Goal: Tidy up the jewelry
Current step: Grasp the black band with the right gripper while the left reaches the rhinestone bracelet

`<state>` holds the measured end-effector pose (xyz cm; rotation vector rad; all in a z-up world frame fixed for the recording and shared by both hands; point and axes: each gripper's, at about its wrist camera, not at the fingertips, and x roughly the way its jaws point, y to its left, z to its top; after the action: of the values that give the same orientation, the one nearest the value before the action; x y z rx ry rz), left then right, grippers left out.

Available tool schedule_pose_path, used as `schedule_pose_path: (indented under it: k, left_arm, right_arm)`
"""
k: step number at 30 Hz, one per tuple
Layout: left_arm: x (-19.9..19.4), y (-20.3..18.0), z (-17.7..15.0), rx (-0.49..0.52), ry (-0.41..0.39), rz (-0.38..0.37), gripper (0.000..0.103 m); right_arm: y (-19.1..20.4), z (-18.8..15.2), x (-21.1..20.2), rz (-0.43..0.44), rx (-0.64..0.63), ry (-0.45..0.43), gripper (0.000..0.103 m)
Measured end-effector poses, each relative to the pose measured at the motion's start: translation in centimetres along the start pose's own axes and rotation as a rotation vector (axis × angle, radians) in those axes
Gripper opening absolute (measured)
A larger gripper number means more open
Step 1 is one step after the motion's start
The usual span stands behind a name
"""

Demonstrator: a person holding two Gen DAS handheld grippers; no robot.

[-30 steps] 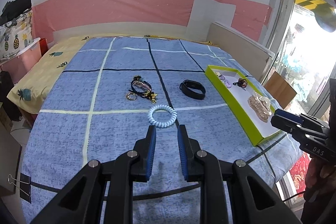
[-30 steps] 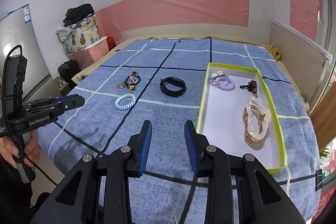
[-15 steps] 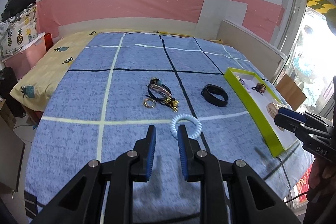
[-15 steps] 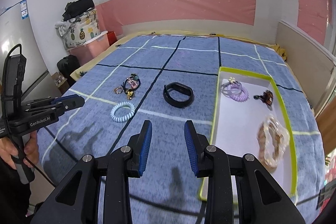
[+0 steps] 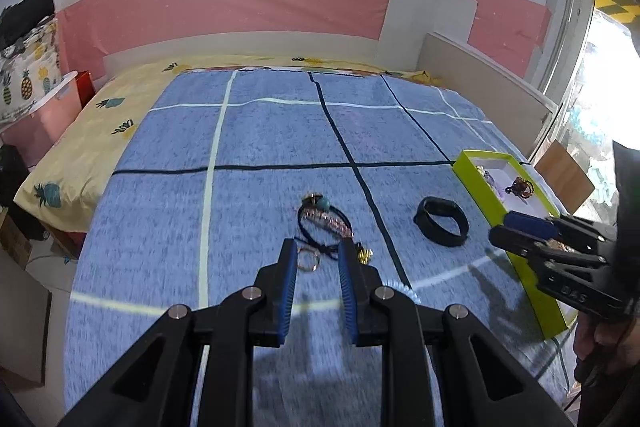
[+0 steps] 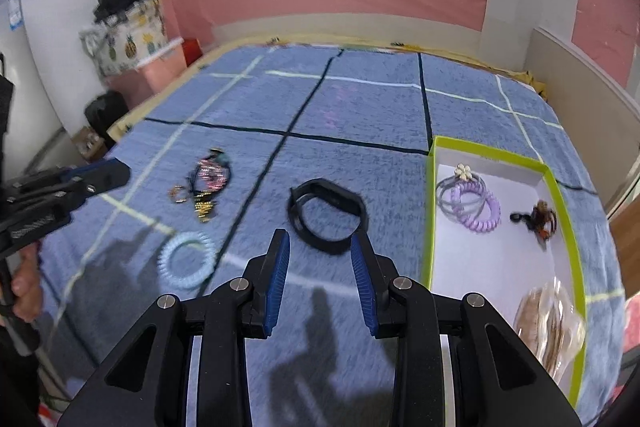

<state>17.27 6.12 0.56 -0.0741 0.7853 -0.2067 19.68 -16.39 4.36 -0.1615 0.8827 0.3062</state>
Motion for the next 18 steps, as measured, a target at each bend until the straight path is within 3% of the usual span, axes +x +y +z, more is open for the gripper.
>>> schedule_pose_path:
  k: [11,18]
  left_arm:
    - [3.3,0.9,1.0,-0.019,0.046,-0.042,0.022]
    - [5.5,1.6,1.7,-0.030,0.081,-0.023,0.022]
  right_arm:
    - [-0.2,3.2,6.2,-0.030,-0.203,0.219,0.033]
    - [-0.3,3.3,7.9,-0.021,-0.222,0.250,0.031]
